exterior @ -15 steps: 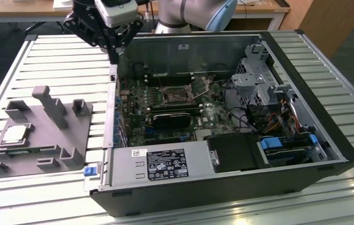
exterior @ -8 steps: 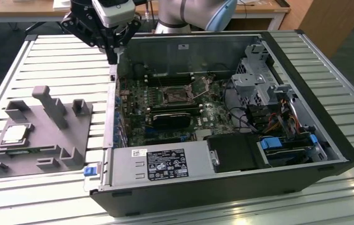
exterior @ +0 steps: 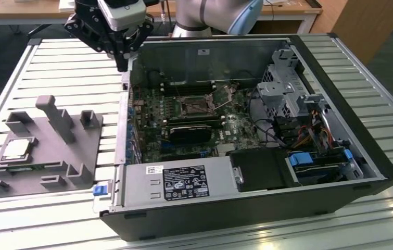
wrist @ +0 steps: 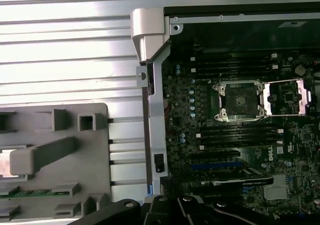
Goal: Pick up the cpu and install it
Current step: 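Reach for the cpu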
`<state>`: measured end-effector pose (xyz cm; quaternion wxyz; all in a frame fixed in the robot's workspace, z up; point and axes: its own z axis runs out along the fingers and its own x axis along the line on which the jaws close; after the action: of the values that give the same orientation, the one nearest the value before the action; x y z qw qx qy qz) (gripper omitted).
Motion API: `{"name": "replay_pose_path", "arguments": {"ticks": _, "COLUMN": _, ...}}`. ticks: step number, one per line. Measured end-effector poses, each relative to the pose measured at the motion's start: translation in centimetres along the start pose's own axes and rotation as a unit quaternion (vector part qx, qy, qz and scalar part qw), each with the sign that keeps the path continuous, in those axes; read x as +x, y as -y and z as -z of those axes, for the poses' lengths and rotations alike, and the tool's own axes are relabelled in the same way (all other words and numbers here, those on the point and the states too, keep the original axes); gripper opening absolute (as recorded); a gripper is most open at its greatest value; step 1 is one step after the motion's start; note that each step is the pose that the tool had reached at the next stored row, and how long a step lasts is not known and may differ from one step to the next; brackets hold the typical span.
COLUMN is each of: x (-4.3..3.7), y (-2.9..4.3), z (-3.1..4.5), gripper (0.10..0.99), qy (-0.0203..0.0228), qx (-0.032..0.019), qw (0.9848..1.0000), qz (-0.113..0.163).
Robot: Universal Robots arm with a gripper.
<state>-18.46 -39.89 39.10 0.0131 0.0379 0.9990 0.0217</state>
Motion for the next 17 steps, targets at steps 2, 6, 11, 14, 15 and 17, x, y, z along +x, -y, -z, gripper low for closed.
{"name": "replay_pose_path", "arguments": {"ticks": 2, "x": 0.11, "y": 0.01, "z": 0.0, "gripper": 0.106, "qy": 0.0, "qx": 0.0, "qw": 1.0, "qz": 0.0}}
{"name": "replay_pose_path", "arguments": {"ticks": 6, "x": 0.3, "y": 0.02, "z": -0.01, "gripper": 0.106, "qy": 0.0, "qx": 0.0, "qw": 1.0, "qz": 0.0}}
{"name": "replay_pose_path", "arguments": {"ticks": 11, "x": 0.53, "y": 0.04, "z": -0.02, "gripper": 0.106, "qy": 0.0, "qx": 0.0, "qw": 1.0, "qz": 0.0}}
{"name": "replay_pose_path", "arguments": {"ticks": 14, "x": 0.67, "y": 0.05, "z": -0.03, "gripper": 0.106, "qy": 0.0, "qx": 0.0, "qw": 1.0, "qz": 0.0}}
{"name": "replay_pose_path", "arguments": {"ticks": 15, "x": 0.71, "y": 0.05, "z": -0.03, "gripper": 0.106, "qy": 0.0, "qx": 0.0, "qw": 1.0, "qz": 0.0}}
{"name": "replay_pose_path", "arguments": {"ticks": 17, "x": 0.79, "y": 0.06, "z": -0.03, "gripper": 0.106, "qy": 0.0, "qx": 0.0, "qw": 1.0, "qz": 0.0}}
